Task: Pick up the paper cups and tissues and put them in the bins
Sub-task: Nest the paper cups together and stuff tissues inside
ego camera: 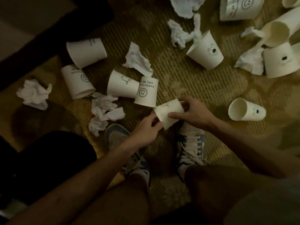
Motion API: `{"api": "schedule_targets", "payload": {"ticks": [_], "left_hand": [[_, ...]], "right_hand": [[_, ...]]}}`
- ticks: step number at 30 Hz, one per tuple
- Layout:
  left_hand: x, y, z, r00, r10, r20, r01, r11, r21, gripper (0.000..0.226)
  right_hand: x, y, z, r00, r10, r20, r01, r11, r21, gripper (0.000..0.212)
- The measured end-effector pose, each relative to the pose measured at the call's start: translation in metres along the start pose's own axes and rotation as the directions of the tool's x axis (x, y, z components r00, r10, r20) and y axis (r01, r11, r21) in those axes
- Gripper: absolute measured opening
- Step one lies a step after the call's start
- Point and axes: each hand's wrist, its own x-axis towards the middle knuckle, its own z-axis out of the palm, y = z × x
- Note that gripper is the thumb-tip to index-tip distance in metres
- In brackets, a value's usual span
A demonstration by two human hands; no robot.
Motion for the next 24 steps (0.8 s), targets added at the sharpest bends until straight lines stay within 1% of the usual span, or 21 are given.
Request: {"api": "schedule_targets", "payload": {"ticks": [3, 4, 6, 8, 10, 12, 14, 15, 16, 18, 19, 20, 22, 23, 24], "left_hand": [[-0.003, 0.021, -0.002, 0.991, 0.132, -0.023, -0.132, 0.99, -0.039, 0.037], [-0.003, 0.027, -0.002, 0.98, 0.194, -0.043, -0.195, 0.981, -0.014, 0.036], [-0.002, 0.038, 0.0, 0.938, 0.341, -0.06, -0.338, 0.939, 0.059, 0.033], [0.007, 0.047, 0.005, 0.871, 0.483, -0.083, -0.48, 0.875, 0.063, 0.023], [0.018, 0.053, 0.011, 0.803, 0.575, -0.156, -0.574, 0.817, 0.058, 0.018], [0.031, 0.056, 0.013, 0.715, 0.652, -0.253, -0.64, 0.756, 0.137, 0.015], [0.044, 0.061, 0.01, 0.595, 0.73, -0.336, -0.702, 0.676, 0.225, 0.014], [0.049, 0.063, 0.008, 0.539, 0.751, -0.382, -0.726, 0.644, 0.242, 0.018], [0.05, 0.067, 0.005, 0.497, 0.75, -0.436, -0.743, 0.628, 0.232, 0.025], [0.044, 0.075, -0.003, 0.453, 0.7, -0.552, -0.772, 0.618, 0.149, 0.04], [0.038, 0.079, -0.009, 0.435, 0.671, -0.6, -0.79, 0.605, 0.104, 0.047], [0.031, 0.082, -0.015, 0.412, 0.647, -0.642, -0.808, 0.584, 0.07, 0.053], [0.014, 0.082, -0.029, 0.373, 0.603, -0.705, -0.83, 0.556, 0.036, 0.057], [0.006, 0.078, -0.035, 0.375, 0.58, -0.723, -0.824, 0.567, 0.028, 0.057], [-0.001, 0.072, -0.039, 0.394, 0.561, -0.728, -0.804, 0.595, 0.023, 0.057]], "right_hand": [[0.01, -0.005, -0.018, 0.994, -0.035, 0.104, 0.03, 0.998, 0.051, 0.082], [0.014, -0.008, -0.026, 0.99, -0.049, 0.131, 0.036, 0.994, 0.1, 0.087], [0.021, -0.015, -0.044, 0.983, -0.07, 0.168, 0.037, 0.981, 0.192, 0.106], [0.031, -0.02, -0.056, 0.97, -0.114, 0.216, 0.074, 0.979, 0.188, 0.116], [0.04, -0.022, -0.062, 0.954, -0.147, 0.263, 0.112, 0.983, 0.142, 0.116], [0.047, -0.022, -0.065, 0.958, -0.182, 0.221, 0.15, 0.976, 0.158, 0.109], [0.053, -0.023, -0.068, 0.969, -0.205, 0.135, 0.172, 0.96, 0.222, 0.093], [0.056, -0.022, -0.068, 0.97, -0.213, 0.116, 0.175, 0.947, 0.27, 0.083], [0.058, -0.022, -0.068, 0.967, -0.227, 0.113, 0.181, 0.93, 0.321, 0.073], [0.057, -0.021, -0.067, 0.953, -0.28, 0.116, 0.213, 0.89, 0.404, 0.049], [0.054, -0.021, -0.068, 0.946, -0.304, 0.111, 0.224, 0.863, 0.453, 0.042], [0.05, -0.02, -0.07, 0.941, -0.319, 0.113, 0.216, 0.824, 0.524, 0.039], [0.041, -0.019, -0.077, 0.922, -0.352, 0.16, 0.144, 0.696, 0.703, 0.039], [0.037, -0.018, -0.082, 0.913, -0.359, 0.193, 0.083, 0.627, 0.775, 0.043], [0.034, -0.017, -0.085, 0.91, -0.348, 0.224, 0.018, 0.575, 0.818, 0.05]]}}
